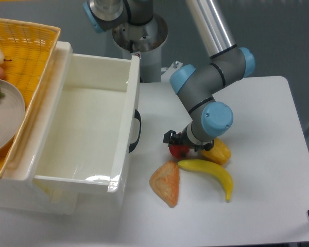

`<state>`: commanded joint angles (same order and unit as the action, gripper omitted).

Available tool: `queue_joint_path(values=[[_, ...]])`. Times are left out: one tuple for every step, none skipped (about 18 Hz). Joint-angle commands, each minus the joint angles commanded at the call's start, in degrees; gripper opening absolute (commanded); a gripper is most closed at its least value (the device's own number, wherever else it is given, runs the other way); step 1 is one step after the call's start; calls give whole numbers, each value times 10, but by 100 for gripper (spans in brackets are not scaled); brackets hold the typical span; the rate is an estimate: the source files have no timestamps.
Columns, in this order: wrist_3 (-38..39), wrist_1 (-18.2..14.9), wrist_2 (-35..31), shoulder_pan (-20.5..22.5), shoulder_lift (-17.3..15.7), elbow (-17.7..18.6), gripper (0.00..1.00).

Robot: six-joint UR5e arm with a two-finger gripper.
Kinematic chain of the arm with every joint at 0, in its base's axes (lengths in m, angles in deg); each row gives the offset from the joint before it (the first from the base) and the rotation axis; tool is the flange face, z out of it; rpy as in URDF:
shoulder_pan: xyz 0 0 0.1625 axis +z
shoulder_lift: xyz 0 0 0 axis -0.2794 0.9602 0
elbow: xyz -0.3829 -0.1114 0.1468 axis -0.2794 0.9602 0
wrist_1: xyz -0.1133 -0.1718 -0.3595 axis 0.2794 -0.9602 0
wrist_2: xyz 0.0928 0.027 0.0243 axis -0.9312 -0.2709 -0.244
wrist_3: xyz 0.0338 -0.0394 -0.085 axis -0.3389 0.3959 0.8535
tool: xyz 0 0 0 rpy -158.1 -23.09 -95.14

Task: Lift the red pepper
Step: 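Lower the gripper down around the red bell pepper, then close the gripper fingers on the red bell pepper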

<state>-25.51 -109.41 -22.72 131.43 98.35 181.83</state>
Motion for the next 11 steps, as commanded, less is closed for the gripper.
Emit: queue_joint_path(values=[[0,0,1,0,1,0,100],[0,0,1,0,1,0,100],[0,0,1,0,1,0,100],[0,0,1,0,2,0,100],[0,0,1,0,3,0,100],[0,0,1,0,3,0,100],[2,0,1,0,4,0,100],[8,0,1,0,4,0,100],[12,0,1,-1,4,0,100],[12,0,1,-1,4,0,100],[12,0,1,-1,4,0,100]])
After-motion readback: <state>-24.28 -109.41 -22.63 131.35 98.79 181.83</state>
